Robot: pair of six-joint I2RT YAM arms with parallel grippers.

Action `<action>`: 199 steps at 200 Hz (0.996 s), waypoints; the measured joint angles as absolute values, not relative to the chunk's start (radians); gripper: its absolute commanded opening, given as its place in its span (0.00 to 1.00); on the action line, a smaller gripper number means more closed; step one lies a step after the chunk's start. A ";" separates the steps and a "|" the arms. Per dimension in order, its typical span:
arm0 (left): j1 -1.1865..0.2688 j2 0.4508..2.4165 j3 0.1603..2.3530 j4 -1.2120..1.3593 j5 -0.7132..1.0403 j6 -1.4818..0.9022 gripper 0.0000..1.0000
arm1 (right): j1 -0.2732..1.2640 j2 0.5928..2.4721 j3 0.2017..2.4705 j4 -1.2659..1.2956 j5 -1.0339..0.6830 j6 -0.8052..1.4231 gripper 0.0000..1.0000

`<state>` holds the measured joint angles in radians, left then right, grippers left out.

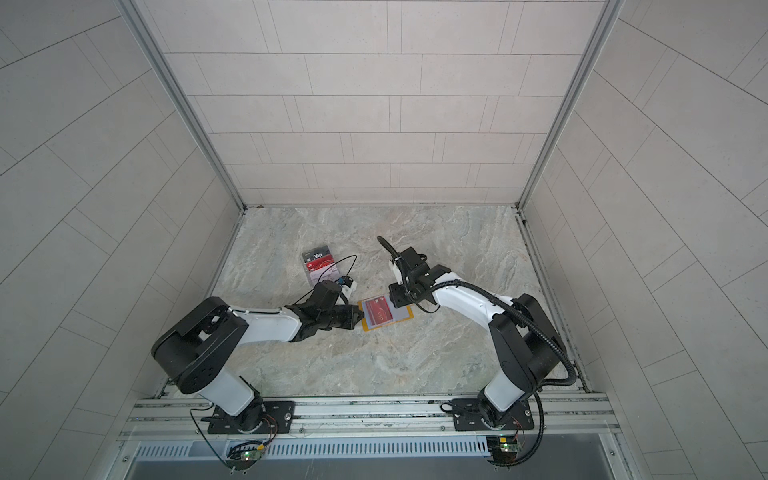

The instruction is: Take the credit cards out of the card holder

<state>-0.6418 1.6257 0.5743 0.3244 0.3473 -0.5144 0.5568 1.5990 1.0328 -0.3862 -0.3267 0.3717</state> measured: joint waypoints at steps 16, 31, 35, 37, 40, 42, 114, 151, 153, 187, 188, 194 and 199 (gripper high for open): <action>-0.642 1.633 0.582 0.324 0.347 -0.511 0.00 | 0.530 1.623 1.026 -0.349 -0.419 0.376 0.37; -0.642 1.637 0.587 0.324 0.348 -0.510 0.00 | 0.508 1.647 1.017 -0.321 -0.492 0.379 0.36; -0.642 1.637 0.587 0.324 0.348 -0.508 0.00 | 0.502 1.652 1.012 -0.312 -0.509 0.379 0.37; -0.642 1.638 0.587 0.324 0.348 -0.508 0.00 | 0.500 1.654 1.011 -0.310 -0.516 0.379 0.37; -0.642 1.638 0.588 0.324 0.348 -0.508 0.00 | 0.496 1.658 1.008 -0.305 -0.527 0.379 0.37; -0.642 1.638 0.588 0.324 0.348 -0.507 0.00 | 0.494 1.660 1.007 -0.302 -0.535 0.379 0.37; -0.642 1.657 0.614 0.311 0.350 -0.497 0.00 | 0.472 1.757 0.992 -0.249 -0.646 0.386 0.36; -0.642 1.659 0.620 0.303 0.349 -0.496 0.00 | 0.471 1.775 0.981 -0.242 -0.655 0.386 0.36; -0.642 1.659 0.620 0.303 0.349 -0.496 0.00 | 0.471 1.775 0.981 -0.242 -0.655 0.386 0.36; -0.642 1.665 0.628 0.297 0.349 -0.495 0.00 | 0.470 1.775 0.973 -0.237 -0.655 0.386 0.34; -0.642 1.665 0.629 0.297 0.349 -0.495 0.00 | 0.470 1.775 0.973 -0.237 -0.655 0.386 0.34; -0.642 1.666 0.631 0.297 0.348 -0.494 0.00 | 0.470 1.775 0.971 -0.234 -0.659 0.386 0.34; -0.642 1.668 0.632 0.296 0.349 -0.493 0.00 | 0.470 1.775 0.969 -0.230 -0.664 0.386 0.33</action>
